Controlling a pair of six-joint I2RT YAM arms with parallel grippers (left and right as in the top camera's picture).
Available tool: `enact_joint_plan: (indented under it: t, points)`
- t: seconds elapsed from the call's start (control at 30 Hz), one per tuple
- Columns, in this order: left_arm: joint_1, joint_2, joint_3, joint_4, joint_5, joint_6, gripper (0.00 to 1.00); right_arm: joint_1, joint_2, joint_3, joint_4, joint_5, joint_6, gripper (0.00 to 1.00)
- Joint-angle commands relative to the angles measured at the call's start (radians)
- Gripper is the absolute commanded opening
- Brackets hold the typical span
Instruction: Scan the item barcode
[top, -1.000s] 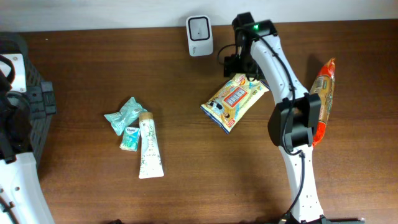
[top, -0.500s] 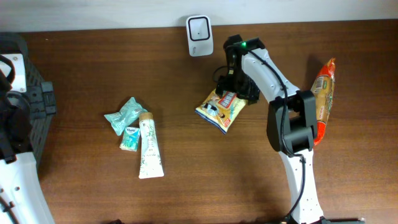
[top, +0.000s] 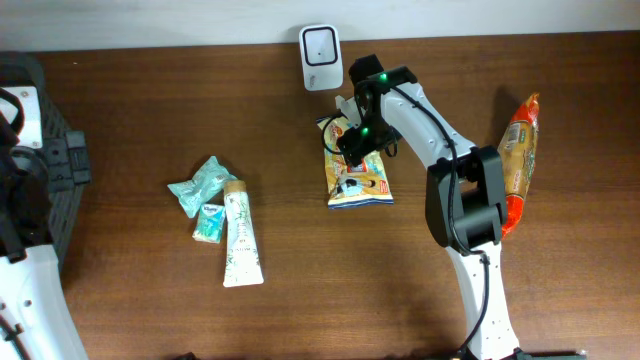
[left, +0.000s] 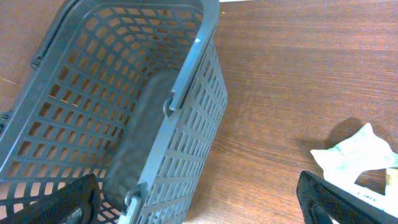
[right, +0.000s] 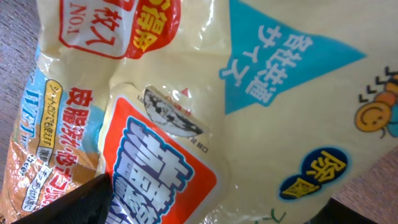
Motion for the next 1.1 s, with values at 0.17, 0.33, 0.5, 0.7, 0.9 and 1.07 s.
enact_joint_plan:
  t: [0.17,0.33,0.5,0.7,0.9,1.07]
  points:
    - [0.003,0.000,0.004,0.002,0.007,0.011,0.99,0.016,0.066,0.354,-0.325,0.087,0.468,0.97]
    - [0.003,0.000,0.004,0.002,0.008,0.011,0.99,0.121,0.068,0.098,-0.115,0.094,0.381,0.99]
    - [0.003,0.000,0.004,0.002,0.007,0.011,0.99,0.105,0.068,0.028,-0.050,0.079,0.409,0.32]
    - [0.003,0.000,0.004,0.002,0.007,0.011,0.99,0.105,0.063,0.270,-0.220,-0.035,0.336,0.04]
    - [0.003,0.000,0.004,0.002,0.007,0.011,0.99,-0.040,0.063,0.748,-0.431,-0.797,0.115,0.04]
    - [0.003,0.000,0.004,0.002,0.007,0.011,0.99,-0.209,0.064,0.752,-0.440,-1.300,-0.059,0.04]
